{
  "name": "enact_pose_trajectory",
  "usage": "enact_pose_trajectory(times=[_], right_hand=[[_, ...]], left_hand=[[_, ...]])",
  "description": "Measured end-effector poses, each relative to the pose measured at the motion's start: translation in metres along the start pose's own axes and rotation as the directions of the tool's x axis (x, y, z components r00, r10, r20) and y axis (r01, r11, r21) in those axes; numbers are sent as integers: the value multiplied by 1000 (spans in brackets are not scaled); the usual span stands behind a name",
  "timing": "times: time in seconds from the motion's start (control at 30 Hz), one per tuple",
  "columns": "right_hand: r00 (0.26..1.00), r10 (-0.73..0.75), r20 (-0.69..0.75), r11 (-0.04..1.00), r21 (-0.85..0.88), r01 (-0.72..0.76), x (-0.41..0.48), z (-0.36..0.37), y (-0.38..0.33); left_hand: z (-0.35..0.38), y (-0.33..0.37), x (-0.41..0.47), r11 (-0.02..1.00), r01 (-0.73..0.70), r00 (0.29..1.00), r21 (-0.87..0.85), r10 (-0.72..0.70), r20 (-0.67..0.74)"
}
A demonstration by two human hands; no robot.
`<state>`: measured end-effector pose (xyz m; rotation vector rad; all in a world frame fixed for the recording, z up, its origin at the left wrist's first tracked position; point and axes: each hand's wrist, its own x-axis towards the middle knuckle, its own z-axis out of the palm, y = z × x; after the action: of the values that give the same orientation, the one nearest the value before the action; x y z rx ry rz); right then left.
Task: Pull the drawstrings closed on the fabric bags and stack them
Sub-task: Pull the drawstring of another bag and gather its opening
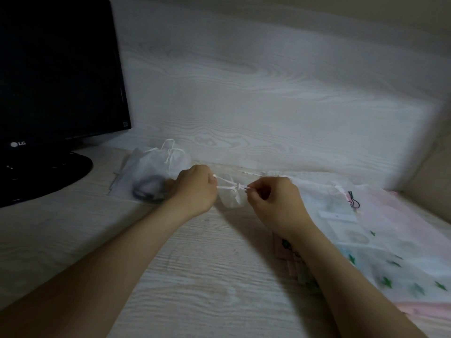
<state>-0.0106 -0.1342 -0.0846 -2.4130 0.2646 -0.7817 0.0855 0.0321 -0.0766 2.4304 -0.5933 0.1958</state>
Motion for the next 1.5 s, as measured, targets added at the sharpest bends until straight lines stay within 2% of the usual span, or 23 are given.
enact_pose_trajectory(times=[0.1, 0.37, 0.47, 0.6, 0.67, 0.77, 0.87, 1.03, 1.27, 1.4, 1.5], right_hand=[[999, -25, -33, 995, -95, 21, -1, 1, -2], [1000, 8, -29, 982, -188, -13, -3, 3, -2], [1000, 14, -27, 973, -230, -19, -4, 4, -3], [996, 83, -36, 963, -256, -89, -2, 5, -4], [990, 112, -86, 964, -231, -129, -1, 4, -5], [979, 149, -139, 983, -83, -161, 1, 3, -8], [971, 212, -107, 977, 27, -210, 3, 2, -6], [967, 248, -57, 965, 105, -241, 2, -3, -6], [996, -10, -84, 979, 202, 27, -6, -5, -8], [974, -198, -110, 972, 105, 210, -9, 2, -12], [955, -261, -139, 949, 146, 280, -10, 3, -18]], left_hand=[[0, -2, 2, 1000, 9, 999, 25, -8, -52], [4, -8, 5, 993, -10, 997, 116, 18, -69], [6, -11, 5, 994, -33, 994, 103, 43, -100], [5, -12, 5, 990, -67, 986, 121, 85, -146], [5, -11, 4, 988, -84, 978, 131, 107, -179], [5, -11, 2, 983, -98, 970, 157, 130, -207], [3, -13, 1, 981, -104, 970, 161, 136, -203], [1, -11, 0, 981, -120, 965, 152, 152, -215], [2, -27, 6, 948, -310, 912, 66, 316, -262], [5, -30, 8, 906, -420, 904, -60, 411, -119], [6, -27, 9, 896, -398, 917, -196, 391, -74]])
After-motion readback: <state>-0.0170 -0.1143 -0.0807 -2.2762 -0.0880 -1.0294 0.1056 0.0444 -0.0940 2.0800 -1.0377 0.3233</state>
